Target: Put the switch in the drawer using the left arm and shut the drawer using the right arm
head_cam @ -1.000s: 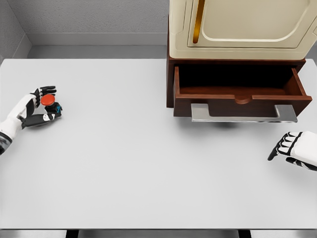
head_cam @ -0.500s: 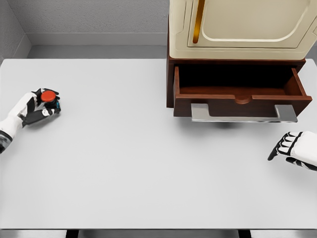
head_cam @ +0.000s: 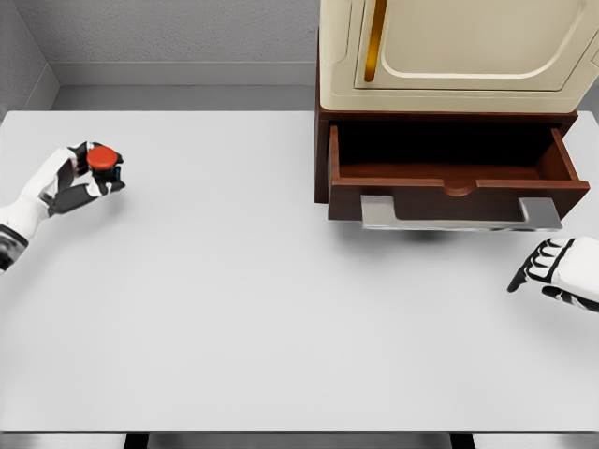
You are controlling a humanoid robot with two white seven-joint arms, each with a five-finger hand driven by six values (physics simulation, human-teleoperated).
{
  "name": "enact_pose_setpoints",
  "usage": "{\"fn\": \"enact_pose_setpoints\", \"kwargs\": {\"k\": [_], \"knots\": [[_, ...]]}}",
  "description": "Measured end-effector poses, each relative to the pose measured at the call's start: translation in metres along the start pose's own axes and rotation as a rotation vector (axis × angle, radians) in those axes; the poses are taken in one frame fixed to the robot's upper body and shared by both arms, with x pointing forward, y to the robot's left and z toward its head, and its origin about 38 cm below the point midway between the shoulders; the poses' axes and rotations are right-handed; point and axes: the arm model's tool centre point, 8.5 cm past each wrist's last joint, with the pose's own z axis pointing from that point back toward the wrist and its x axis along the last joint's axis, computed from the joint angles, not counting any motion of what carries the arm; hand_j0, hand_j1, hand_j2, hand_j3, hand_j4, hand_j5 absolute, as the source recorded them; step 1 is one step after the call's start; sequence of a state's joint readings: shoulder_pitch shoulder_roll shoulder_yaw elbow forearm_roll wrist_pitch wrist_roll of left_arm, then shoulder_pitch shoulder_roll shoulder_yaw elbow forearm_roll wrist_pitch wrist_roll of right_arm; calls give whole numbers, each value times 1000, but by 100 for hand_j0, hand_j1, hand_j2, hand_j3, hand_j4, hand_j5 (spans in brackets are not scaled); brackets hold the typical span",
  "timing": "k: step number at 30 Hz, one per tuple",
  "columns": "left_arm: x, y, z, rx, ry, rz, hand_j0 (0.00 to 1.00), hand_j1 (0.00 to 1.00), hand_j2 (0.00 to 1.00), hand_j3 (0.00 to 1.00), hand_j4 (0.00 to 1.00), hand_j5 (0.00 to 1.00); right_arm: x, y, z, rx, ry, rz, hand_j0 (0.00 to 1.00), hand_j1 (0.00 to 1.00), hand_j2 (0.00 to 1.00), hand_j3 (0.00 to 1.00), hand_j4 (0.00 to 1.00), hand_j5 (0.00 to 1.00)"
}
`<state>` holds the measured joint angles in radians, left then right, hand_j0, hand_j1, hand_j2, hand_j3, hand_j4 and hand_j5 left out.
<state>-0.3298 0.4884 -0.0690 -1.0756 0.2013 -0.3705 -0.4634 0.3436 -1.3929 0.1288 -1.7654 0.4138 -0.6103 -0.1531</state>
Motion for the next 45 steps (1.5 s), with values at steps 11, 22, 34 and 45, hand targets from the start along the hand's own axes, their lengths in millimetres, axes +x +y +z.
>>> {"fn": "enact_pose_setpoints", "kwargs": {"k": [11, 22, 34, 45], "knots": [[47, -20, -21, -39, -146, -34, 45, 45, 45, 45, 45, 45, -1, -3, 0, -7, 3, 7, 60, 60, 60, 60, 60, 60], [116, -43, -37, -107, -294, -264, 46, 46, 46, 46, 46, 46, -1, -4, 0, -4, 3, 8, 61, 61, 61, 61, 61, 61], [190, -91, -52, -131, -446, -539, 45, 45, 45, 45, 45, 45, -1, -3, 0, -2, 3, 9, 61, 61, 61, 61, 61, 61], [225, -137, -73, -120, -541, -538, 45, 45, 45, 45, 45, 45, -2, -4, 0, -1, 3, 10, 61, 61, 61, 61, 61, 61]]}}
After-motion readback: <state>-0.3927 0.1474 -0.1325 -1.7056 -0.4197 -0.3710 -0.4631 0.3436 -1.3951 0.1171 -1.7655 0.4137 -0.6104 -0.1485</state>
